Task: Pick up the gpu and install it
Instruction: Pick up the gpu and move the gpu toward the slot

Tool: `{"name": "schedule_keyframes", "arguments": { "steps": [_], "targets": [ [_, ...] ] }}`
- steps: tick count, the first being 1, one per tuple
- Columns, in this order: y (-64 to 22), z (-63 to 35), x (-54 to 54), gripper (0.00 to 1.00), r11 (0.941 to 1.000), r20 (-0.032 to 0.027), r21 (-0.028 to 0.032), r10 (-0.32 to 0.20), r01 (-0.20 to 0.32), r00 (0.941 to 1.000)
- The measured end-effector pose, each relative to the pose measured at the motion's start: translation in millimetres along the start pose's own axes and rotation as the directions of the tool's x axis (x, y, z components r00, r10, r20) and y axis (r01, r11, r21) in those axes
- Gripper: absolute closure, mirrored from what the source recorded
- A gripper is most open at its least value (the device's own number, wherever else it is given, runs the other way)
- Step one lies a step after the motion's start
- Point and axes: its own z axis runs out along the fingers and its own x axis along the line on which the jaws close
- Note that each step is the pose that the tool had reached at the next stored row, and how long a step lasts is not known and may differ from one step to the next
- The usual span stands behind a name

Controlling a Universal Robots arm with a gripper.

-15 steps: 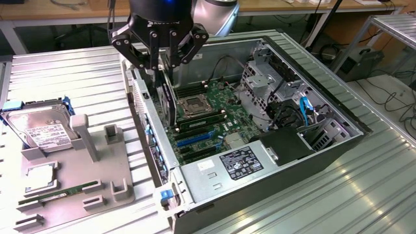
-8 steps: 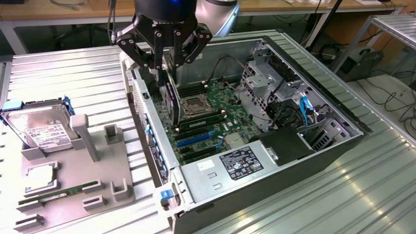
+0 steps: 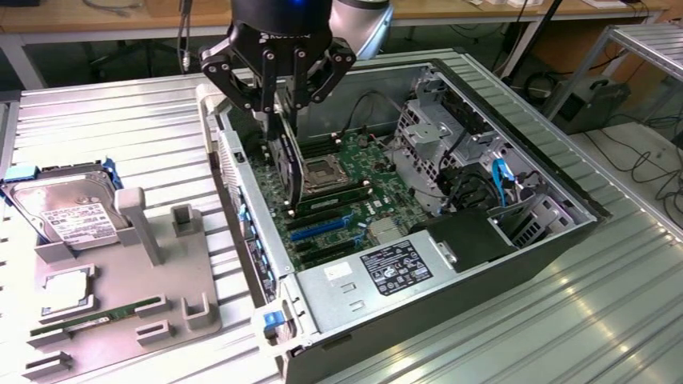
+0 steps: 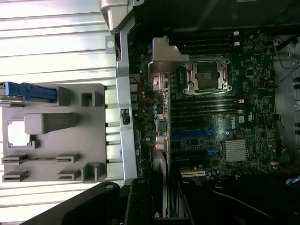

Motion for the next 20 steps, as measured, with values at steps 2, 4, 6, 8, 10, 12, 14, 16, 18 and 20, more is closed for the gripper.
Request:
{"name": "schedule_keyframes", "arguments": {
  "steps": [2, 4, 6, 8, 10, 12, 14, 16, 18, 20],
  "targets": [
    [0.1, 0.0, -1.8, 0.74, 1.0000, 0.0000, 0.0000, 0.000, 0.000, 1.0000],
    [0.3, 0.1, -4.2, 0.74, 1.0000, 0.0000, 0.0001, 0.000, 0.000, 1.0000],
    [0.4, 0.2, -5.8, 0.74, 1.0000, 0.0000, 0.0000, 0.000, 0.000, 1.0000],
    [0.5, 0.2, -7.3, 0.74, 1.0000, 0.0000, 0.0000, 0.000, 0.000, 1.0000],
    [0.6, 0.2, -8.6, 0.74, 1.0000, 0.0000, 0.0000, 0.000, 0.000, 1.0000],
    [0.7, 0.2, -9.7, 0.74, 1.0000, -0.0001, 0.0001, 0.000, 0.000, 1.0000],
    [0.8, 0.3, -10.7, 0.74, 1.0000, 0.0000, 0.0000, 0.000, 0.000, 1.0000],
    [0.9, 0.3, -11.7, 0.74, 1.0000, 0.0000, 0.0000, 0.000, 0.000, 1.0000],
    [1.0, 0.4, -13.8, 0.74, 1.0000, 0.0000, 0.0000, 0.000, 0.000, 1.0000],
    [1.1, 0.4, -15.1, 0.74, 1.0000, 0.0000, 0.0001, 0.000, 0.000, 1.0000]
  ]
}}
